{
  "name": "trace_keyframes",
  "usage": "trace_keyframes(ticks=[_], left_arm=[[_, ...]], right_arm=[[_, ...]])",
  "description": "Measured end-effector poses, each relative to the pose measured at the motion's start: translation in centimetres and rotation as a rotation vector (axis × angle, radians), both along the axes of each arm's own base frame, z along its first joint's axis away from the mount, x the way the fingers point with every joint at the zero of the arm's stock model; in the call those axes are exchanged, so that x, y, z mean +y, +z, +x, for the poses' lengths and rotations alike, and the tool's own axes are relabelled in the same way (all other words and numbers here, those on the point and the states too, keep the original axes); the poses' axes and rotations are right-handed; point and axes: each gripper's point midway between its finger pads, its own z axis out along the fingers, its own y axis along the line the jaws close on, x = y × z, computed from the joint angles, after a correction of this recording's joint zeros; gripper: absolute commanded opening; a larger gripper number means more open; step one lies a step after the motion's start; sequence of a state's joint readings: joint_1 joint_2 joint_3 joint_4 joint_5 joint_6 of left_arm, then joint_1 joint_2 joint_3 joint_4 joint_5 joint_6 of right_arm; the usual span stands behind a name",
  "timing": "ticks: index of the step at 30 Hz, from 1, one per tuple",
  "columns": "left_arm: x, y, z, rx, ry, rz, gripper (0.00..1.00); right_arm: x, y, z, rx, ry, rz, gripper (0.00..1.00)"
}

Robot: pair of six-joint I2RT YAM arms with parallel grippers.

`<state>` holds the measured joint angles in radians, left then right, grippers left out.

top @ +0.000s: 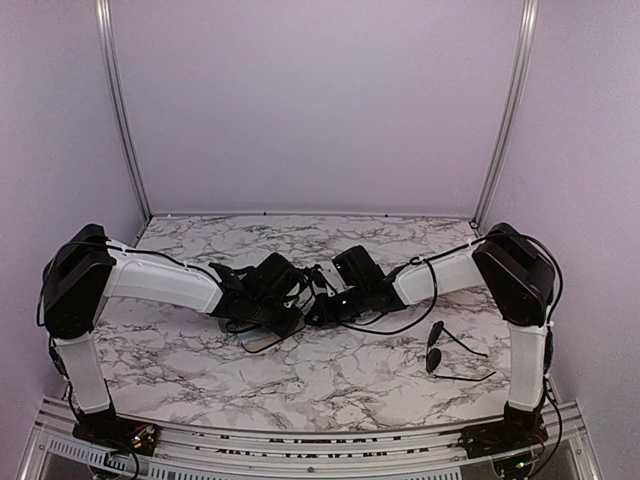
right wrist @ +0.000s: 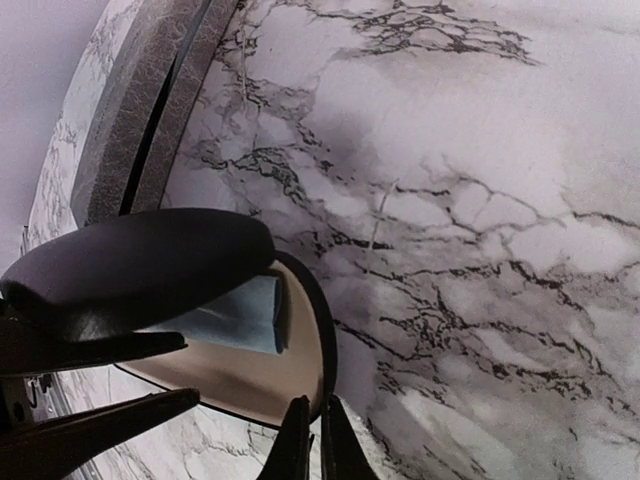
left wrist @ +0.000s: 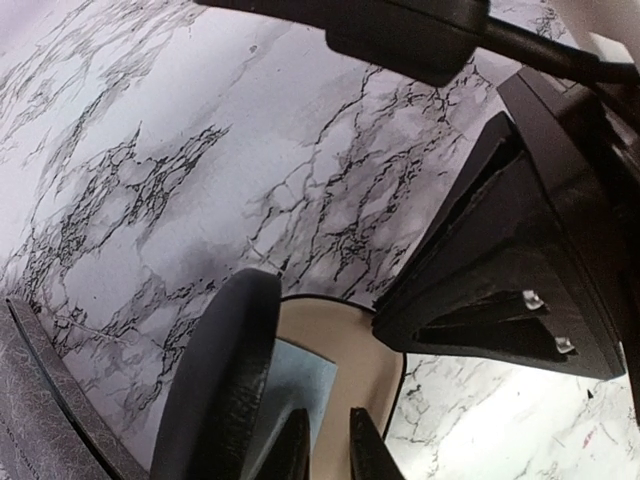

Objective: Organize the sunglasses
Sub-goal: Adjust the folded cleaning cloth on the sunglasses case.

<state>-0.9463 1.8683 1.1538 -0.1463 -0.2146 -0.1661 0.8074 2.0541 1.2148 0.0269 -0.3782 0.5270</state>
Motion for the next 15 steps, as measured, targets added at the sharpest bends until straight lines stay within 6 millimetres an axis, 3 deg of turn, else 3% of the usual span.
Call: trace_keyframes(ticks=[5, 9, 15], left_arm=[[-0.2, -1.4, 0.2, -0.015, -0.001, 0.061, 0.14], [0.8, -2.8, 0.5, -0.024, 0.027, 0.123, 0.14], [0.9, -2.8, 0.6, -0.027, 0.036, 0.127, 0.15]], right_arm=[[0.0, 0.6, -1.0, 0.011, 0.003, 0.025, 0.04], [0.3, 0.8, -1.6, 0.029, 0.008, 0.050, 0.04], [0.8, 1.4, -1.6, 0.041, 0.006, 0.091, 0.04]])
